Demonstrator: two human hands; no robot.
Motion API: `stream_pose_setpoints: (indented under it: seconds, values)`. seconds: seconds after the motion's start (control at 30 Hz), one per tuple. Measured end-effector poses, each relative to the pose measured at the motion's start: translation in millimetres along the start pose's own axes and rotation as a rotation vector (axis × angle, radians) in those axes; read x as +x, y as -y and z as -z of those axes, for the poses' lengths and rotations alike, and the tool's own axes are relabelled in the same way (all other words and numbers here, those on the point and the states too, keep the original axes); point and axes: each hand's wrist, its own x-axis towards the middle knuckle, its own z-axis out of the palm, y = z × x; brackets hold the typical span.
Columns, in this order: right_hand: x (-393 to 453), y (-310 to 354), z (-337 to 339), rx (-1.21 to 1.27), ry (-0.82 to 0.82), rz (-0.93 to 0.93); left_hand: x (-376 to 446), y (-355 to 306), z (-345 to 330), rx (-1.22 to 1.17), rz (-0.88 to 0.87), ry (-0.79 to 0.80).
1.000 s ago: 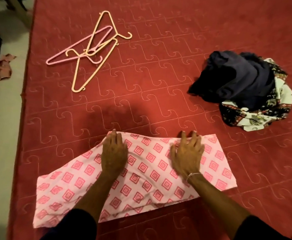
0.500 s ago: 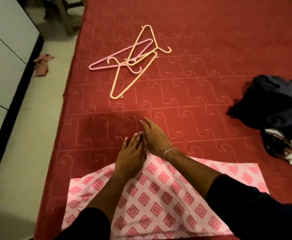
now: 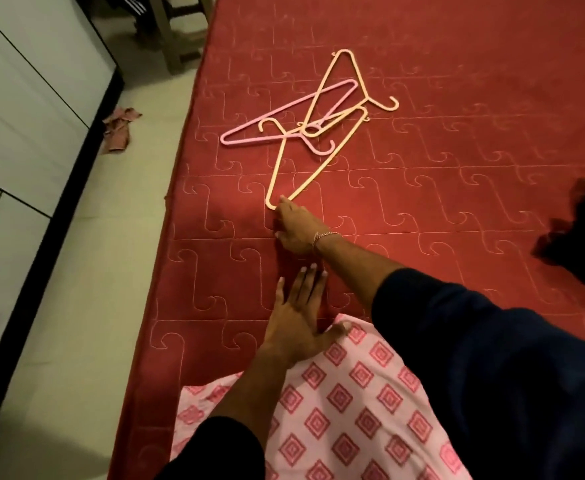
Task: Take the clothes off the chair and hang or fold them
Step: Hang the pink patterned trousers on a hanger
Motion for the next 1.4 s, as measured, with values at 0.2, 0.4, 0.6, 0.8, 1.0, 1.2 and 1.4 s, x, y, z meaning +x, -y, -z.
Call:
stream_pose_setpoints:
  seconds: [0.2, 0.4, 0.6, 0.8, 1.0, 1.2, 1.4]
  values:
    - [-19.7, -0.4, -23.7, -0.024, -0.153, -0.039, 3.6, 1.2, 0.1, -0.04, -0.019, 0.001]
    - [-69.0, -1.0, -23.9, -0.398, -0.092, -0.022, 3.6, 2.6, 3.3, -0.073, -0.027, -0.014]
    - [-134.9, 10.5, -14.8, -0.454, -0.214, 0.026, -2.1, 1.2, 22.1, -0.025, -0.016, 0.119]
    - [-214.2, 20.7, -32.8, -0.264, -0.293, 0.037, -40.0, -46.6, 62.1, -0.058, 0.109, -0.033]
    - [-293.9, 22.4, -80.9, -0.192, -0.514, 0.168, -72.8, -36.2, 22.4, -0.178, 0.232, -0.315]
    - [-359.6, 16.2, -123.0, -0.196, -0.404, 0.08, -84.0, -62.4, 12.8, -1.194, 0.627, -0.439]
    - [-380.5, -1.3, -144.3, -0.229, -0.275, 0.142, -115.0, -55.9, 33.7, -2.205, 0.748, -0.477]
